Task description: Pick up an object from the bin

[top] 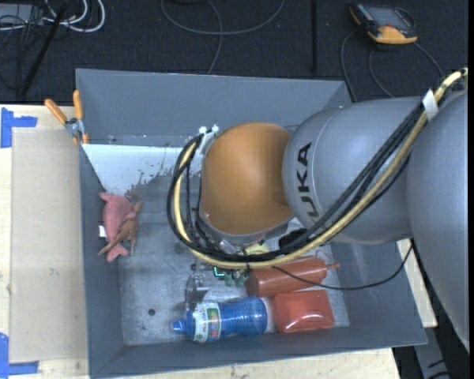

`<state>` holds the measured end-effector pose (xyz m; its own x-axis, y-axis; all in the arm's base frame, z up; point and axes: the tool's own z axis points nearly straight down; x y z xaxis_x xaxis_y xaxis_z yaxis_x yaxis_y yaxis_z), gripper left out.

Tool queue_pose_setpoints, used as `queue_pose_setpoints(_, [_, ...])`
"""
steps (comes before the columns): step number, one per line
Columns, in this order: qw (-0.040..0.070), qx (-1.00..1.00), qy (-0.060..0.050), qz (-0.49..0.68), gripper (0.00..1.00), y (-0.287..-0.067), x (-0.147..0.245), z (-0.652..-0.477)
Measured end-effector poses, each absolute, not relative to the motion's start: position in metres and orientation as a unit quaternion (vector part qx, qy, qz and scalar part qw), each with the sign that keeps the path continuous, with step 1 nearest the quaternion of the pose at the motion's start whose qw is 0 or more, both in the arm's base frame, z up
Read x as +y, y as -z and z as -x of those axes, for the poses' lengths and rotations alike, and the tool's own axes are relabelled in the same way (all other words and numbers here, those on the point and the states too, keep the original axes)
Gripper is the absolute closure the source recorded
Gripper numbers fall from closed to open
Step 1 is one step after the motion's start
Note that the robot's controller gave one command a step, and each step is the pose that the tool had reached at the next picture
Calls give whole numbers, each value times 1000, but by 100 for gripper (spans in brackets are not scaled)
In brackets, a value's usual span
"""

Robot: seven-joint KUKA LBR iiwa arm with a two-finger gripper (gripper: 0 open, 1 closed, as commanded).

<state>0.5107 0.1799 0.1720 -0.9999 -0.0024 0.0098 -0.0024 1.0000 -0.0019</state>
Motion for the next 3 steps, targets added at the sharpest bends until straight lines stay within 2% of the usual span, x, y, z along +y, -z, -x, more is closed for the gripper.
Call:
queue_pose_setpoints(1, [1, -1000, 0, 1, 0, -176, 179, -513])
queue_pose_setpoints(2, [-1, -999, 1, -51, 0, -164, 150, -504])
queue_pose_setpoints(3, [1, -999, 0, -38, 0, -144, 110, -490])
